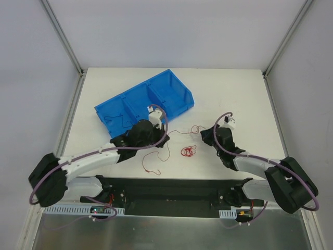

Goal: Untangle the cables

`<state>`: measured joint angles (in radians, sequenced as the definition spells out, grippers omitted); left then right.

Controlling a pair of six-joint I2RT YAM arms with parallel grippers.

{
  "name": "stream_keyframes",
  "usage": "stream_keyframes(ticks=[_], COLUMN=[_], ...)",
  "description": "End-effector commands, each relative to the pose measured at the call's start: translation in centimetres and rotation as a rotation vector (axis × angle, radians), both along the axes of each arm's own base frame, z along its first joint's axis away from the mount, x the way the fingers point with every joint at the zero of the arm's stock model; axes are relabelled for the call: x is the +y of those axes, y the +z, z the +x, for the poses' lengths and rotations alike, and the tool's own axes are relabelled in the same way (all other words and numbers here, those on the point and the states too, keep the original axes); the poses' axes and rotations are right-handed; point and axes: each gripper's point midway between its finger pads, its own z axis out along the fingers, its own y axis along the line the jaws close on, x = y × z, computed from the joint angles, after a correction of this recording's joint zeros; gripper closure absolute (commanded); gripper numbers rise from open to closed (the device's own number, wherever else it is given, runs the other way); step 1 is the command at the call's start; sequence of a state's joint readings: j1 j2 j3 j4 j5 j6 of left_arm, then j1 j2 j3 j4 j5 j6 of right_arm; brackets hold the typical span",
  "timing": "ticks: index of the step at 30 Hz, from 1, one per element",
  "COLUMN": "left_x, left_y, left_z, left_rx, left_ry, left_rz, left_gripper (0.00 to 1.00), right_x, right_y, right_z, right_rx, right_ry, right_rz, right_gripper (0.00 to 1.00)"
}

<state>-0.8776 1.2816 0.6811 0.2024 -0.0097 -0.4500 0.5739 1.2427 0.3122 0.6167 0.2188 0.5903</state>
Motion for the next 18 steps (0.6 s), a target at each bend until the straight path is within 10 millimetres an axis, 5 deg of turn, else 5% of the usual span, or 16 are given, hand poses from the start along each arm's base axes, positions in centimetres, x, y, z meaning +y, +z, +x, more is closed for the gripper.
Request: stream_keyframes(ticks=[1, 7, 14, 18], left_x=[4.7, 8.8, 9.2, 8.6], left_y=[3.7, 8.3, 15.4, 21.3], left_z=[-0.4, -1.3, -1.3, -1.0], left_rx=[-0.133, -0.239, -0.358, -0.455], left_ry=[0.098, 0.192, 0.177, 0.144], left_rz=[0.028, -0.014, -0.084, -0.127], left_gripper=[1.00, 1.00, 1.00, 1.00], right_x=[-3.6, -4.1, -4.4, -4.9], right_y=[-1.4, -2.7, -2.9, -3.0], right_z=[0.3, 0.4, 0.2, 0.1], right_rx=[0.088, 0.179, 0.194, 0.199], right_ry=[-0.232, -0.273, -0.280, -0.316], right_rz=[0.054, 0.046, 0.043, 0.049], right_gripper=[0.99, 0.99, 0.99, 1.00])
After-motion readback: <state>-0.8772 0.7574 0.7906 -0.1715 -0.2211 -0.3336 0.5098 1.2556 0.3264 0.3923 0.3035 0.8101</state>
